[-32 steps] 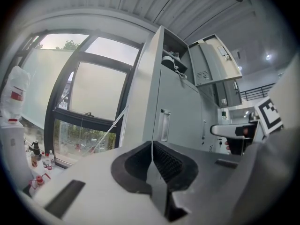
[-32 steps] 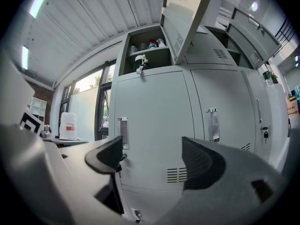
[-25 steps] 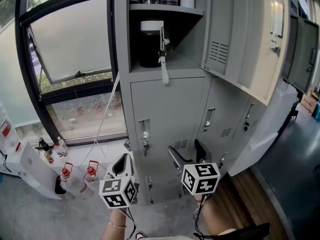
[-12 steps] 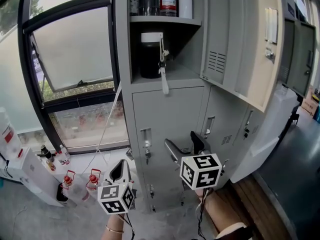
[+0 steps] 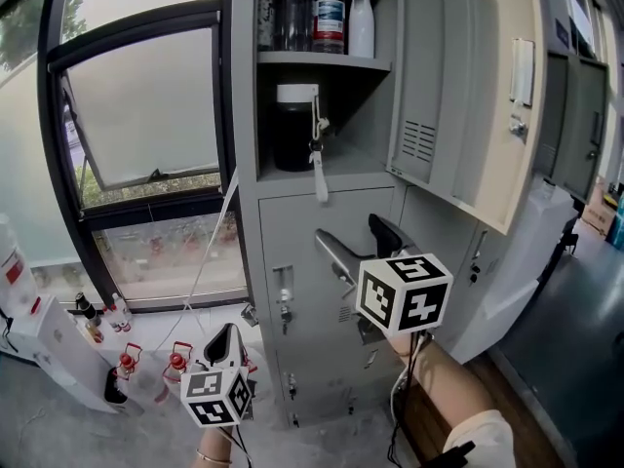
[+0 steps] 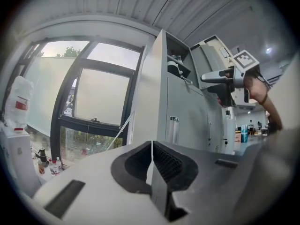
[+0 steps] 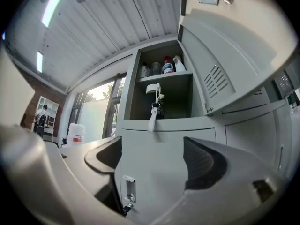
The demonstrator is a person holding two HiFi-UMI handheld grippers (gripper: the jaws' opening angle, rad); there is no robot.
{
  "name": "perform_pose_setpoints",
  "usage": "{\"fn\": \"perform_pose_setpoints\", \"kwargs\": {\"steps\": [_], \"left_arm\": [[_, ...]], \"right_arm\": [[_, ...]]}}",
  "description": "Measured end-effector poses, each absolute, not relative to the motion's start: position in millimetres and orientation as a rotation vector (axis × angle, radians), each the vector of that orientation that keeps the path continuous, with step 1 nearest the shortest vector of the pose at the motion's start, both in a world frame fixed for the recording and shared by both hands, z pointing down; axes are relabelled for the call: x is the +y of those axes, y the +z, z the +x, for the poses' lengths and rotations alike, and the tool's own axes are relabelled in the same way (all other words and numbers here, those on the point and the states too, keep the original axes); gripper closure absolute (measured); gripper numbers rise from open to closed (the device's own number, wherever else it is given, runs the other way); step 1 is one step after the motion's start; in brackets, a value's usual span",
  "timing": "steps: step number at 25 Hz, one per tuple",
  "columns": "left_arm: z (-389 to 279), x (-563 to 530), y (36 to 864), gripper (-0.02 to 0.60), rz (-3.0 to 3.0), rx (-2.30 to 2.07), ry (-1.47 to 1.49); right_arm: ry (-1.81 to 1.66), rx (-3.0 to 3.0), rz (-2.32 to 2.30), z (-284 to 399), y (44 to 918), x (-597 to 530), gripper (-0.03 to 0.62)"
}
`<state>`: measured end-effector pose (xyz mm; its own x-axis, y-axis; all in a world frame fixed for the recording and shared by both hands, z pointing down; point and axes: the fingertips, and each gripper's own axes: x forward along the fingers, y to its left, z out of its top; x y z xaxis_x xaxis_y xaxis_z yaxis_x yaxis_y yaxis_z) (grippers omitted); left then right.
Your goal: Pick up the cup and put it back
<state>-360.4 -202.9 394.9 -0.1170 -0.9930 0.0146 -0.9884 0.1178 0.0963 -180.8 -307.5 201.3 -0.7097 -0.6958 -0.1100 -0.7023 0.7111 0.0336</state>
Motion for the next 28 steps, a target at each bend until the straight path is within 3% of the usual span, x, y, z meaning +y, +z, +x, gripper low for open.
{"fn": "perform_pose_setpoints", "kwargs": {"steps": [28], "left_arm": [[-382.9,-190.4,384.6,0.568,2.003,-2.341,-0.121]], "right_arm": [[0.229,2.921,-1.260,-243.2,93.9,-366.1,0.195]]}}
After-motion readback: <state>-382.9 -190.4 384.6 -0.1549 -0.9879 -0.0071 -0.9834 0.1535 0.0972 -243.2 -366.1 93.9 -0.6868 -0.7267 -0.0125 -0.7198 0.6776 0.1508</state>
